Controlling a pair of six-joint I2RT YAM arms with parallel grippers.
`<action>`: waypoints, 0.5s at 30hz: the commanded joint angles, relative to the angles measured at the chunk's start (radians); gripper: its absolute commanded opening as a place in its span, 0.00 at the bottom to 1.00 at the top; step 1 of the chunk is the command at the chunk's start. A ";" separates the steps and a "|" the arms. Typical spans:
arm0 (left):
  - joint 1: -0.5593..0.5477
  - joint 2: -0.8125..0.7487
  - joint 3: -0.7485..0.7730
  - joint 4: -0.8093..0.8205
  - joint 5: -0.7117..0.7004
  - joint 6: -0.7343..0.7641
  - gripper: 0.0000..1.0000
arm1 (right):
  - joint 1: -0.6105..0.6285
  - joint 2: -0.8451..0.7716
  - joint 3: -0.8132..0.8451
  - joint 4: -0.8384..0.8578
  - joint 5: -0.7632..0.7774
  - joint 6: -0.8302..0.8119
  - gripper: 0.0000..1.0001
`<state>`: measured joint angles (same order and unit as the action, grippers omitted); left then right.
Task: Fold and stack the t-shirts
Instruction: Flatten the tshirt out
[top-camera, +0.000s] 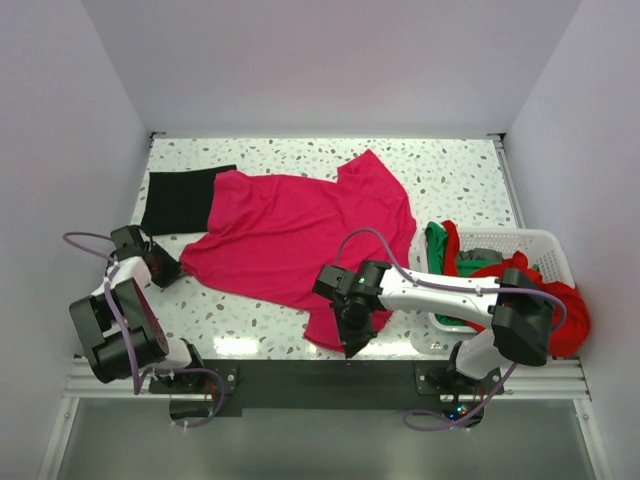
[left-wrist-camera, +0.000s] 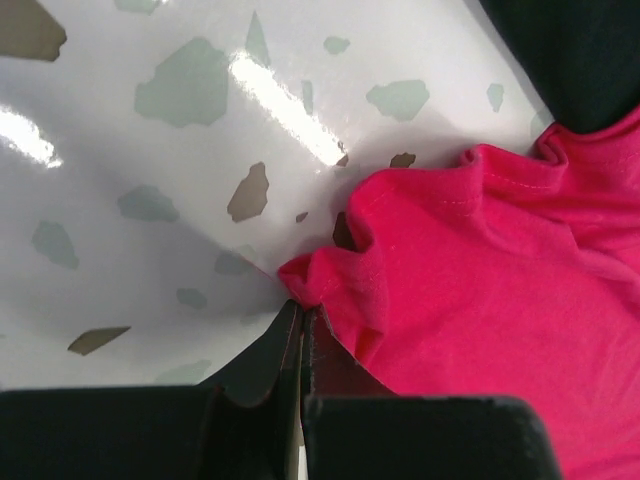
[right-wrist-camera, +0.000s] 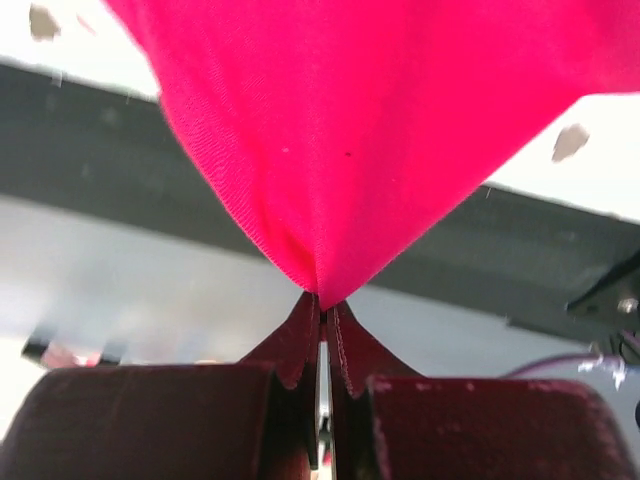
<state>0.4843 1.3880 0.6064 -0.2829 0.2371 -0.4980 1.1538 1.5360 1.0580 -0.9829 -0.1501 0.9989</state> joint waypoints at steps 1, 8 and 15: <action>0.007 -0.082 -0.013 -0.042 -0.010 -0.022 0.00 | 0.012 -0.036 0.042 -0.126 -0.098 -0.029 0.00; 0.007 -0.257 -0.060 -0.114 -0.024 -0.097 0.00 | 0.017 -0.053 0.077 -0.226 -0.175 -0.100 0.00; 0.007 -0.426 -0.040 -0.252 -0.056 -0.154 0.00 | 0.017 -0.132 0.034 -0.280 -0.183 -0.129 0.00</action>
<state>0.4843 1.0008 0.5453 -0.4557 0.2039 -0.6067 1.1648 1.4773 1.0927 -1.1839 -0.2836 0.8974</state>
